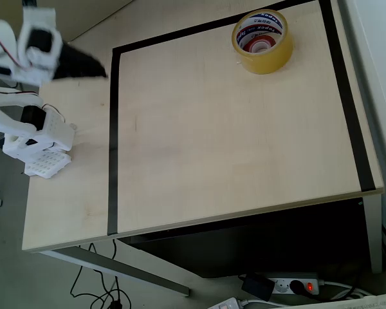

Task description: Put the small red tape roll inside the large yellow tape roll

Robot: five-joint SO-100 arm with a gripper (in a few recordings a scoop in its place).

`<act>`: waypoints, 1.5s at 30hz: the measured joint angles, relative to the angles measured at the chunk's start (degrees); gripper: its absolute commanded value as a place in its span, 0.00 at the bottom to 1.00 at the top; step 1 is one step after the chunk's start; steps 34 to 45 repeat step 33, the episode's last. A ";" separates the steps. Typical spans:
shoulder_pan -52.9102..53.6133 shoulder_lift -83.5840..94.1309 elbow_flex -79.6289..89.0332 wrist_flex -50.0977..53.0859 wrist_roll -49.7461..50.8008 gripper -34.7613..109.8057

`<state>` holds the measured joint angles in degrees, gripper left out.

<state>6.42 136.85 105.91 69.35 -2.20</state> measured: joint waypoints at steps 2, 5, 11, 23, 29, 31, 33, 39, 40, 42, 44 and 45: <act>-0.18 6.50 12.13 -4.31 0.00 0.24; -0.35 16.79 27.51 -9.76 0.00 0.24; -0.44 31.64 47.99 -11.43 1.14 0.25; -3.08 52.38 67.32 -4.22 7.03 0.24; -5.27 53.70 67.94 -3.60 7.56 0.24; -5.27 54.14 67.94 -3.52 7.56 0.24; -5.36 54.14 67.94 -3.52 7.56 0.24; -5.36 54.14 67.94 -3.52 7.56 0.24; -5.36 54.14 67.94 -3.52 7.56 0.24; -5.36 54.14 67.94 -3.52 7.56 0.24; -5.36 54.14 67.94 -3.52 7.56 0.24; -5.36 54.14 67.94 -3.52 7.56 0.24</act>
